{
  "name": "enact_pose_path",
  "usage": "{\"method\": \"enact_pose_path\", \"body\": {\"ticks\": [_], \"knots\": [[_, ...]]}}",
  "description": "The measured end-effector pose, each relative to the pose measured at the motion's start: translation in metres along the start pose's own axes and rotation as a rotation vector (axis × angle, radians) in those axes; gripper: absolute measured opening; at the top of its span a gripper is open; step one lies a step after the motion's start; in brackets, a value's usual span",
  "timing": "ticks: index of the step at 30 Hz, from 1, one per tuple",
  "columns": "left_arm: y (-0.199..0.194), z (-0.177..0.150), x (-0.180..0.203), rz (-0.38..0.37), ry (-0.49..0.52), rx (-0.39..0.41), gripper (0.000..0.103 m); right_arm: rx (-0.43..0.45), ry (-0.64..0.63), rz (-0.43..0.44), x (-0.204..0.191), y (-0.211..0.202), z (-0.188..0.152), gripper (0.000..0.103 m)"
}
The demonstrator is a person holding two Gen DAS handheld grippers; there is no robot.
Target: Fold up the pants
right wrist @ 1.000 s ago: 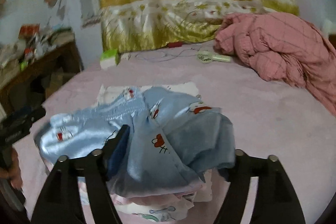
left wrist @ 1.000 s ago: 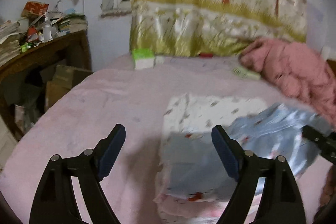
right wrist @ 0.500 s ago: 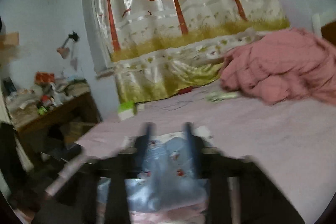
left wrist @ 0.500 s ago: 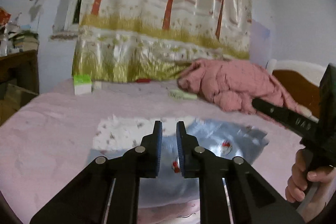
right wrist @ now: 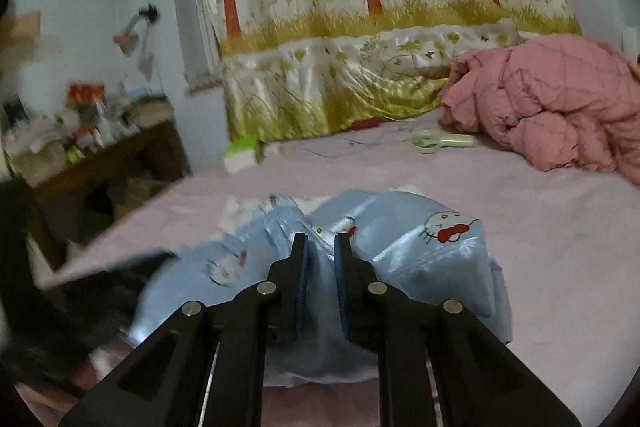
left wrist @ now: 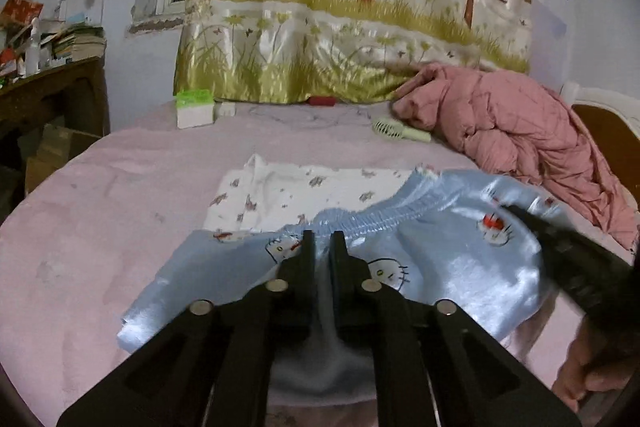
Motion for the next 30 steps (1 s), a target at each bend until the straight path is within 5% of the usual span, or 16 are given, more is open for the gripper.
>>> {"method": "enact_pose_path", "body": {"ticks": [3, 9, 15, 19, 26, 30], "knots": [[-0.006, 0.004, 0.000, 0.000, 0.004, 0.031, 0.012, -0.033, -0.006, -0.048, 0.002, 0.004, -0.003, 0.014], [-0.011, 0.009, -0.003, -0.007, -0.022, 0.079, 0.023, 0.136, -0.106, -0.050, -0.027, -0.030, 0.015, 0.014], [0.013, -0.025, -0.012, 0.046, -0.064, 0.026, 0.023, -0.004, -0.024, -0.066, -0.011, 0.012, -0.016, 0.014], [0.007, -0.038, -0.002, 0.082, 0.026, 0.075, 0.023, 0.064, -0.059, -0.087, -0.007, 0.015, -0.038, 0.014], [0.006, -0.043, -0.013, 0.018, -0.031, 0.091, 0.026, 0.080, 0.034, -0.001, 0.009, 0.005, -0.051, 0.014], [0.006, -0.043, -0.010, 0.033, -0.015, 0.091, 0.026, 0.078, 0.010, -0.028, 0.006, 0.006, -0.054, 0.014]]}}
Point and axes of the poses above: each gripper's, at about its wrist camera, not at the fingertips, and y roughly the way its jaws point, x to its right, z to its top, the point moved 4 cm from there along y, roughly the way its jaws point, and after that the axes turned 4 degrees about x, right-handed, at the moved point
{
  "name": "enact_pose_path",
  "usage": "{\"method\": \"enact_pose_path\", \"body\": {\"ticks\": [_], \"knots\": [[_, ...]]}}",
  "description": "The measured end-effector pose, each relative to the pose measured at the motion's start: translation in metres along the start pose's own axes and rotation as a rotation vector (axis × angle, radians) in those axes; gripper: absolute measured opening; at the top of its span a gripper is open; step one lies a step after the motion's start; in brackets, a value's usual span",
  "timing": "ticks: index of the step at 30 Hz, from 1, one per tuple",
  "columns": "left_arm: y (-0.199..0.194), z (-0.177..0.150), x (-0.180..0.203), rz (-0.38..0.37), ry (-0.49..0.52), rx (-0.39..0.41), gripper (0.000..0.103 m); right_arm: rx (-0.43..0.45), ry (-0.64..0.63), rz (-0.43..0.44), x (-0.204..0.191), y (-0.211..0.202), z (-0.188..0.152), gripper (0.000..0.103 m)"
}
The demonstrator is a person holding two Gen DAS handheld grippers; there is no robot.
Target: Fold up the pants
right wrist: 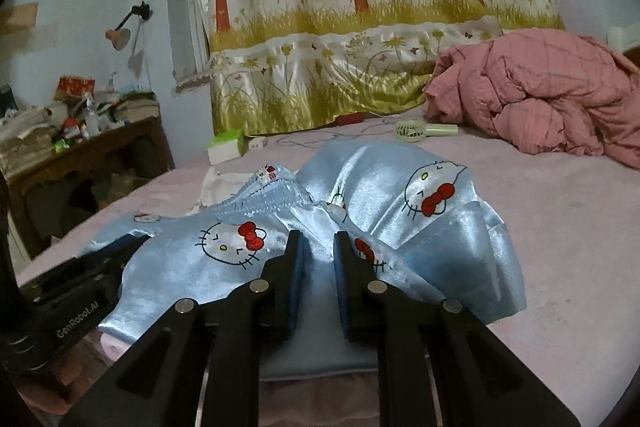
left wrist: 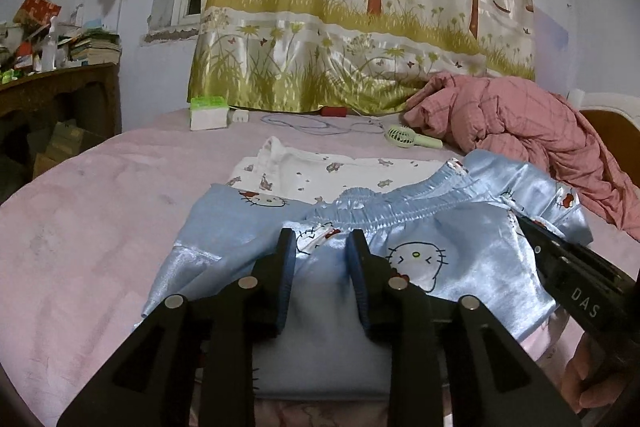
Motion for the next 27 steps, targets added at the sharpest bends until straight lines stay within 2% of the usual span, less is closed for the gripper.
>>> {"method": "enact_pose_path", "body": {"ticks": [6, 8, 10, 11, 13, 14, 16, 21, 24, 27], "knots": [[-0.004, 0.001, 0.003, 0.010, 0.015, 0.024, 0.026, 0.009, -0.008, -0.007, -0.002, -0.001, -0.001, 0.014], [-0.019, 0.008, 0.004, 0.034, 0.032, 0.095, 0.026, 0.030, -0.002, 0.004, -0.002, -0.008, 0.003, 0.014], [-0.039, 0.019, 0.013, 0.039, 0.101, 0.172, 0.026, 0.059, -0.023, 0.004, -0.005, -0.022, 0.011, 0.017], [-0.049, 0.025, 0.018, 0.039, 0.128, 0.203, 0.026, 0.072, -0.042, -0.002, -0.007, -0.027, 0.014, 0.022], [-0.065, 0.033, 0.024, 0.030, 0.136, 0.243, 0.026, 0.126, -0.093, -0.038, -0.012, -0.045, 0.023, 0.039], [-0.073, 0.036, 0.027, 0.028, 0.143, 0.257, 0.026, 0.141, -0.093, -0.047, -0.013, -0.053, 0.025, 0.052], [-0.089, 0.038, 0.034, 0.031, 0.162, 0.285, 0.028, 0.153, -0.087, -0.048, -0.014, -0.063, 0.028, 0.054], [-0.128, 0.033, 0.052, -0.011, 0.126, 0.270, 0.031, 0.165, -0.057, -0.041, -0.016, -0.099, 0.026, 0.058], [-0.154, 0.018, 0.067, -0.018, 0.135, 0.250, 0.033, 0.170, -0.043, -0.054, -0.015, -0.125, 0.019, 0.059], [-0.175, 0.002, 0.070, -0.024, 0.099, 0.214, 0.033, 0.166, -0.002, -0.046, -0.011, -0.152, 0.010, 0.059]]}}
Point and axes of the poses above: each gripper's, at about its wrist camera, not at the fingertips, and y roughly the way its jaws point, x to its right, z to its top, the point moved 4 cm from there along y, roughly the way its jaws point, and after that the axes turned 4 degrees about x, right-handed, at the moved point
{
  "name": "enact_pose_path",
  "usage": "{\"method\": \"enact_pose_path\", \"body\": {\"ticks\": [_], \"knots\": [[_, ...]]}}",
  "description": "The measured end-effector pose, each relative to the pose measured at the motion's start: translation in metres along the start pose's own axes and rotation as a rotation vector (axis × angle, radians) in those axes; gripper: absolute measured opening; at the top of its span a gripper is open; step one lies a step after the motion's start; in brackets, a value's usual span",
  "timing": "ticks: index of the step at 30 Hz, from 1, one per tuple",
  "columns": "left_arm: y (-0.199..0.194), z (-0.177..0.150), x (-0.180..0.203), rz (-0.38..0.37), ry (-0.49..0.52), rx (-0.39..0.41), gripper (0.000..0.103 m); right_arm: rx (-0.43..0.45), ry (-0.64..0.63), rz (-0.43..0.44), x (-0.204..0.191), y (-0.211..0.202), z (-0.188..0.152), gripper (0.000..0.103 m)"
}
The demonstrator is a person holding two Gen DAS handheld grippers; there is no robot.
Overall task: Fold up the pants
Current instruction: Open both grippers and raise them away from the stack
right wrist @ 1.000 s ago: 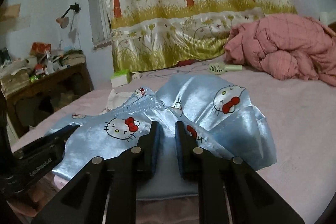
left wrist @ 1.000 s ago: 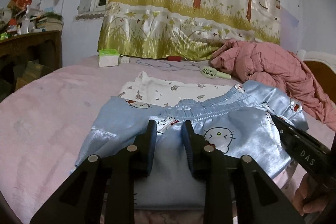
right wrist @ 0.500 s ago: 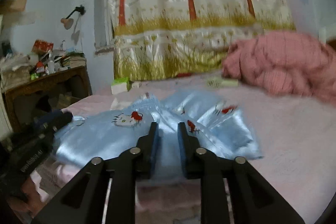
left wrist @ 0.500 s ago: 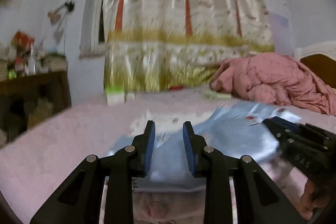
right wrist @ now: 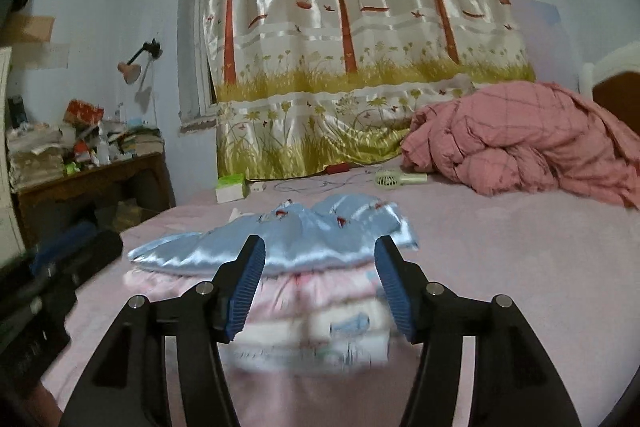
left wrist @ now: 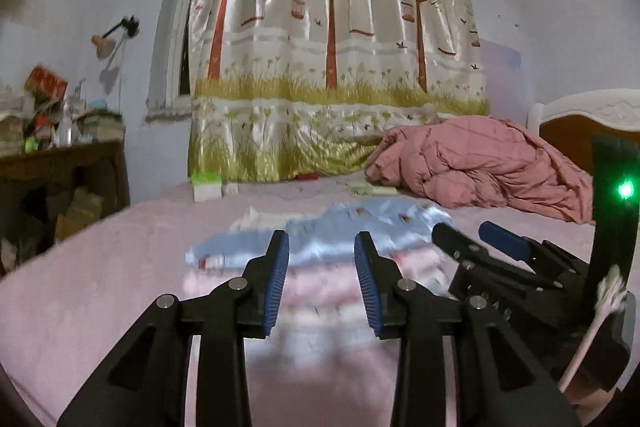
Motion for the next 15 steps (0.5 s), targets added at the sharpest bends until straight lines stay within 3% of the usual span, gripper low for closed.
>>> {"method": "enact_pose_path", "body": {"ticks": [9, 12, 15], "knots": [[-0.076, -0.018, -0.010, 0.037, -0.067, -0.062, 0.035, -0.051, -0.002, -0.017, 0.006, -0.100, -0.031, 0.059], [-0.099, -0.013, -0.008, 0.034, -0.073, -0.072, 0.036, -0.031, 0.044, 0.009, 0.012, -0.136, -0.022, 0.061], [-0.130, -0.004, -0.002, 0.055, -0.005, -0.034, 0.036, 0.024, 0.040, -0.008, 0.019, -0.169, -0.003, 0.066]]}}
Point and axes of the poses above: each gripper's, at about its wrist camera, not at the fingertips, and y roughly the way its jaws point, x to its right, z to its top, the point moved 4 cm from there along y, roughly the way its jaws point, and after that the axes turned 4 degrees about x, right-handed, at the moved point
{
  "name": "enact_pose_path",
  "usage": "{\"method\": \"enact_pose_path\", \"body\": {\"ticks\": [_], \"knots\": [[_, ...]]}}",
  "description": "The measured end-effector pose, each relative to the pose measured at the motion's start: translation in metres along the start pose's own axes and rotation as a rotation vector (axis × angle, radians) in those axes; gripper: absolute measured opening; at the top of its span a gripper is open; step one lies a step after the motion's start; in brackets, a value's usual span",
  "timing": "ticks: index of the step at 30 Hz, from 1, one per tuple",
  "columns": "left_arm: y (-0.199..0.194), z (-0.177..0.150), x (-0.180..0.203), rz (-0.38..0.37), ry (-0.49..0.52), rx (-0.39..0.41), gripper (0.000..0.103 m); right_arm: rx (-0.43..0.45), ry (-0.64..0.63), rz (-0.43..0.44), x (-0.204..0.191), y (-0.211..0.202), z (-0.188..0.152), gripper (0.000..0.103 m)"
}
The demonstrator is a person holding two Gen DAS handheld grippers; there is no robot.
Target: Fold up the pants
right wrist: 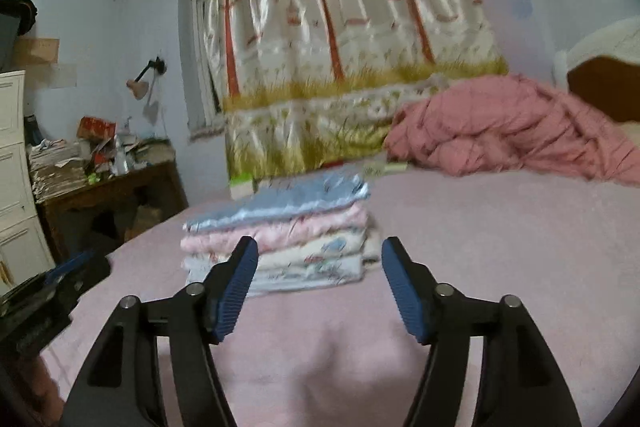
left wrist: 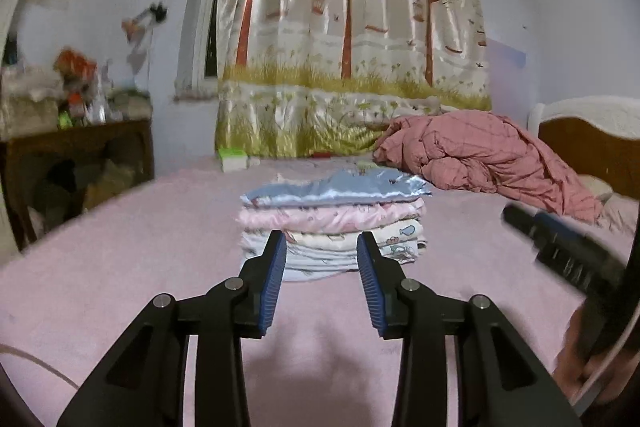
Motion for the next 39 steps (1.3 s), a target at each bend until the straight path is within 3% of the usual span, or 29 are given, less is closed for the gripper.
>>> {"method": "enact_pose_path", "body": {"ticks": [3, 8, 12, 18, 21, 23, 24, 25, 28, 31, 33, 39], "knots": [[-0.030, 0.011, -0.001, -0.006, -0.018, 0.038, 0.043, 0.035, 0.006, -0.014, 0.008, -0.033, 0.013, 0.066], [-0.041, 0.012, 0.012, -0.032, 0.012, 0.060, 0.043, 0.029, -0.018, -0.073, 0.019, -0.067, 0.006, 0.066], [-0.040, 0.006, 0.018, -0.014, 0.054, 0.067, 0.045, 0.021, -0.029, -0.067, 0.017, -0.066, 0.005, 0.067], [-0.017, -0.018, 0.004, 0.020, -0.015, 0.030, 0.047, 0.016, -0.070, -0.109, 0.016, -0.051, -0.007, 0.073], [-0.013, -0.028, 0.007, 0.057, 0.053, 0.072, 0.048, 0.001, -0.053, -0.129, 0.026, -0.039, -0.015, 0.074], [-0.014, -0.036, 0.009, 0.026, 0.068, 0.114, 0.058, 0.003, -0.041, -0.137, 0.031, -0.035, -0.019, 0.085], [-0.014, -0.042, 0.009, -0.008, 0.065, 0.136, 0.071, 0.007, -0.037, -0.134, 0.032, -0.034, -0.022, 0.087], [-0.011, -0.047, 0.009, -0.017, 0.062, 0.131, 0.084, 0.012, -0.034, -0.136, 0.034, -0.032, -0.025, 0.087], [0.001, -0.055, 0.007, 0.000, 0.058, 0.075, 0.099, -0.003, -0.037, -0.159, 0.037, -0.026, -0.035, 0.089], [0.003, -0.056, 0.010, 0.005, 0.068, 0.061, 0.102, -0.042, -0.053, -0.177, 0.035, -0.016, -0.044, 0.092], [0.002, -0.057, 0.017, 0.002, 0.097, 0.061, 0.102, -0.052, -0.070, -0.177, 0.032, -0.013, -0.046, 0.102], [0.005, -0.058, 0.024, 0.001, 0.125, 0.047, 0.102, -0.090, -0.095, -0.188, 0.027, -0.004, -0.053, 0.102]]}}
Point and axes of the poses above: each gripper's, at about its wrist camera, not at the fingertips, and y roughly the way its jaws point, x to its right, z to its top, the point moved 4 cm from there along y, roughly the way its jaws point, and after that the axes turned 4 degrees about x, right-handed, at the moved point
